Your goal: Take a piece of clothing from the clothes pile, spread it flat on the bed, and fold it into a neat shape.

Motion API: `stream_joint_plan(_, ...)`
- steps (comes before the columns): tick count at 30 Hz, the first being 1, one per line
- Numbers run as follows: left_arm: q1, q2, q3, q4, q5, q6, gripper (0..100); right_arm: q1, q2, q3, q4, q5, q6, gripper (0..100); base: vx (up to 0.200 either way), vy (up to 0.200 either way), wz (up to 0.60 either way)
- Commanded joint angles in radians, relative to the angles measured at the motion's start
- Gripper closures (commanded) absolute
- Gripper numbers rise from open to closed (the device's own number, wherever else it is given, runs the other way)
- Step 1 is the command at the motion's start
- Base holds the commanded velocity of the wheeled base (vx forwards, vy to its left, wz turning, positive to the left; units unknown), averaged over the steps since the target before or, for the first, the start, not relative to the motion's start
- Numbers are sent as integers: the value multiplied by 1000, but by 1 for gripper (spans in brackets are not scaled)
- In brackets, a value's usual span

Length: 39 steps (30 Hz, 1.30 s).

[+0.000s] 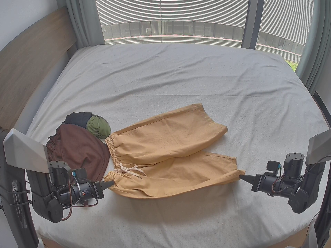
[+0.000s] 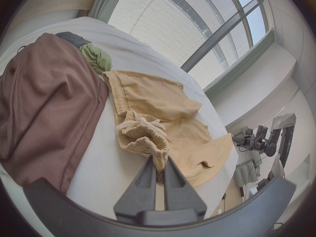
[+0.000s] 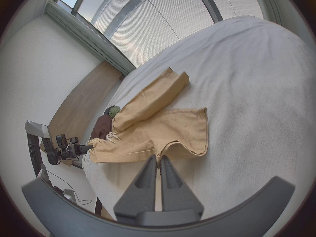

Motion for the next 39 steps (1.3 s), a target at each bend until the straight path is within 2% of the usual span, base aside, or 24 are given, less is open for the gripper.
stream_joint_plan(1,-14,-26,-28,0,22,-25,100,1,-36,-43,0,1,4,100,0,0,0)
stream_joint_plan(8,-43,-26,-64,0,59,-69,100,-1,-41,-124,28,1,6,100,0,0,0)
stream_joint_plan(14,-42,-27,-81,0,76,-106,100,-1,-154,-239,242,1,8,100,0,0,0)
stream_joint_plan(20,-39,-55,-87,0,79,-144,100,-1,-206,-338,390,1,8,100,0,0,0)
stream_joint_plan(27,-37,-56,-87,0,80,-154,100,-1,-206,-402,439,1,15,100,0,0,0)
stream_joint_plan(34,-29,-52,-105,0,83,-155,100,-7,-205,-543,545,-1,27,100,0,0,0)
stream_joint_plan(39,-29,-55,-117,0,110,-197,100,-12,-205,-650,643,-1,27,100,0,0,0)
